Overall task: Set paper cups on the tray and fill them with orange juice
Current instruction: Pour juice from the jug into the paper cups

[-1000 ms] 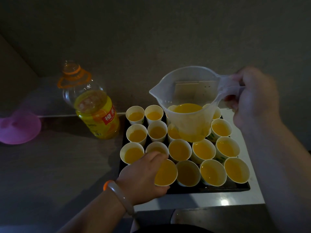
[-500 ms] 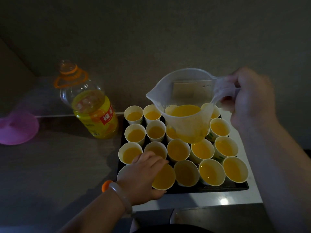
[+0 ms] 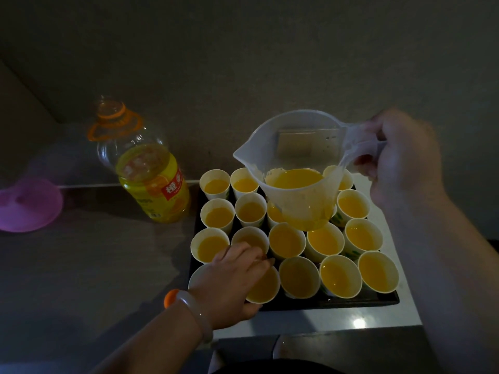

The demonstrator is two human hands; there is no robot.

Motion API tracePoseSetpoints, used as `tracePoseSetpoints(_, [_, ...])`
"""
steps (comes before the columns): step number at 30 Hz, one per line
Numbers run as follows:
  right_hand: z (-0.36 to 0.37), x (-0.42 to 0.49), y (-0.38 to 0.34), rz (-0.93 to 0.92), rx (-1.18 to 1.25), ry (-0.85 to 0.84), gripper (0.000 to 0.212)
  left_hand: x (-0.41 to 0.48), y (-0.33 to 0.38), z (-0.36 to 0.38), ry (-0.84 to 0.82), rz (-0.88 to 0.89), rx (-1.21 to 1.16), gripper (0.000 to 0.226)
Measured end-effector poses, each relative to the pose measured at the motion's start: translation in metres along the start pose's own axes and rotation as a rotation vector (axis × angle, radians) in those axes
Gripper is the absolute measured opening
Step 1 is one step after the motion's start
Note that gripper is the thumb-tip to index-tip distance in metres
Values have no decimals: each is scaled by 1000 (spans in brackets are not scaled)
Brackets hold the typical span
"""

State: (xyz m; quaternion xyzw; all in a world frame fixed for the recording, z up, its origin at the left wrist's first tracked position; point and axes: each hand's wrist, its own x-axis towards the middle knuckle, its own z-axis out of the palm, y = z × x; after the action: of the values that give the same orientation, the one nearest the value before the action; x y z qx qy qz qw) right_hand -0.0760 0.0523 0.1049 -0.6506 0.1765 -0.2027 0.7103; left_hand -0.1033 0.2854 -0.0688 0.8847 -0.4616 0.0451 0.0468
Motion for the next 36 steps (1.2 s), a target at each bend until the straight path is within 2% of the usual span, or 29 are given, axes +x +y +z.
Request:
tracePoseSetpoints(7, [5,-3,0,26,-6,-3,45,-3,0,1,-21,-58,-20,83])
tracePoseSetpoints(12, [8,-3,1,32,-50,13,39,-3,0,-2,-31,-52,-23,81])
tracePoseSetpoints(17, [12,-4,0,52,4,-43,36,2,-3,-6,-2,-11,-14,75])
tracePoseSetpoints(20, [12,-5,1,65,-29,-7,34,4,-4,-7,-9,10,-19,76])
tracePoseSetpoints(27, [13,-3,1,50,-10,-5,44,3,-6,-6,-6,3,-36,82])
tracePoseSetpoints(31, [15,-2,4,40,3,-7,44,-8,-9,-13,30,-94,-158,79])
tracePoseSetpoints(36, [21,-1,7,46,57,-36,37,-31,-26,-25,160,-295,-260,68])
